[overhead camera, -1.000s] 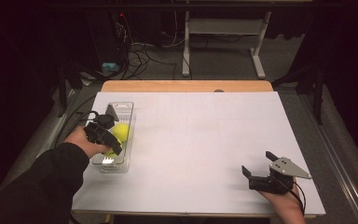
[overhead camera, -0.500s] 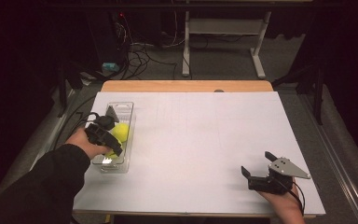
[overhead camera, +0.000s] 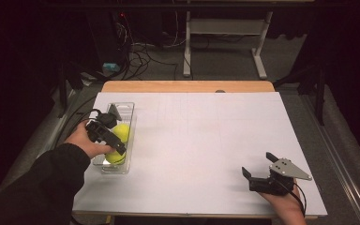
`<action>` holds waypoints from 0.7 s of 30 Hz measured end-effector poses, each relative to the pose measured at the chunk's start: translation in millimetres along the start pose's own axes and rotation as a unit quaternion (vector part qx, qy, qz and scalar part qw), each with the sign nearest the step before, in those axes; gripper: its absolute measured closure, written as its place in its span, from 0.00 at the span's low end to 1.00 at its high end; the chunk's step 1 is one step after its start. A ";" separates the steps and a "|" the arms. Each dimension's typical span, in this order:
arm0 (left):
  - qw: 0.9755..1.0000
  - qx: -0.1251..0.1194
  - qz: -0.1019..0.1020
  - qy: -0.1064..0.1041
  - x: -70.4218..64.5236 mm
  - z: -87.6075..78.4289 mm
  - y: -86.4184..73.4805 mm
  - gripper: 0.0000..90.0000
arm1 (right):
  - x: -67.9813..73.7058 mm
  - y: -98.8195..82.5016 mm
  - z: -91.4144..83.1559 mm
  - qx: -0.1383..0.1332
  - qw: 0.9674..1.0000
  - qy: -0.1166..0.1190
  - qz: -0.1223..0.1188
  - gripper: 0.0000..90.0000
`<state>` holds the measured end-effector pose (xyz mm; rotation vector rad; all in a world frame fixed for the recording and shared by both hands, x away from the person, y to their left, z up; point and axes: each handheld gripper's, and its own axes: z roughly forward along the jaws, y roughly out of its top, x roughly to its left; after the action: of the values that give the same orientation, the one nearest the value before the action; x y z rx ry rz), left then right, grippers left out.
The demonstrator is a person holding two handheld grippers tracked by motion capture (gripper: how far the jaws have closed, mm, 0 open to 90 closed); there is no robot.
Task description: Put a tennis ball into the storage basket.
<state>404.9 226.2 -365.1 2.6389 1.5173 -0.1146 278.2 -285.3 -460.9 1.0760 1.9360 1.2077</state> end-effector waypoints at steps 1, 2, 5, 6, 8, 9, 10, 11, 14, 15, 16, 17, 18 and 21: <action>1.000 0.002 0.001 0.001 -0.5 -1.0 0.2 0.00 | 0.0 0.1 0.0 -0.001 1.000 0.001 0.000 0.00; 1.000 0.001 0.001 0.000 -1.2 -1.9 0.3 0.00 | 0.0 0.1 0.0 -0.001 1.000 0.000 0.001 0.00; 1.000 -0.009 0.007 0.006 -5.6 -4.3 0.5 0.00 | -0.3 -0.1 0.0 0.000 1.000 0.000 0.002 0.00; 1.000 -0.012 0.010 0.008 -7.7 -5.7 0.9 0.00 | -0.3 -0.1 0.0 0.000 1.000 -0.001 0.002 0.00; 1.000 -0.017 0.015 0.006 -12.0 -8.9 2.1 0.00 | -0.2 0.2 -0.1 -0.001 1.000 0.000 0.001 0.00; 1.000 -0.024 0.017 0.007 -15.0 -10.0 2.5 0.00 | -0.1 0.3 -0.3 -0.001 1.000 0.000 0.002 0.00; 0.999 -0.028 0.021 0.006 -17.9 -11.1 3.1 0.00 | -0.1 0.4 -0.5 -0.002 1.000 0.000 0.001 0.00; 0.999 -0.031 0.027 0.003 -22.0 -12.3 4.2 0.00 | 0.0 0.6 -0.8 -0.001 1.000 -0.001 0.002 0.00; 0.998 -0.041 0.039 0.003 -32.0 -13.4 6.4 0.00 | 0.0 0.8 -1.4 -0.002 1.000 -0.002 0.003 0.00; 0.998 -0.046 0.043 0.002 -35.1 -13.9 7.3 0.00 | -0.1 0.9 -1.5 -0.002 1.000 -0.002 0.003 0.00; 0.998 -0.048 0.047 0.001 -38.2 -14.2 8.5 0.00 | -0.3 1.0 -1.6 -0.003 1.000 -0.002 0.003 0.00; 0.997 -0.049 0.051 0.001 -40.7 -14.5 9.5 0.00 | -0.3 1.0 -1.6 -0.003 1.000 -0.002 0.002 0.00; 0.997 -0.053 0.054 0.000 -44.4 -14.5 10.8 0.00 | -0.3 1.0 -1.6 -0.003 1.000 -0.002 0.002 0.00; 0.996 -0.063 0.067 -0.003 -56.3 -13.8 15.2 0.00 | -0.3 0.9 -1.6 -0.002 1.000 -0.002 0.003 0.00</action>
<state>390.0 171.9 -344.3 2.6264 1.2954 -0.0157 277.3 -286.0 -459.5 1.0826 1.9272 1.2111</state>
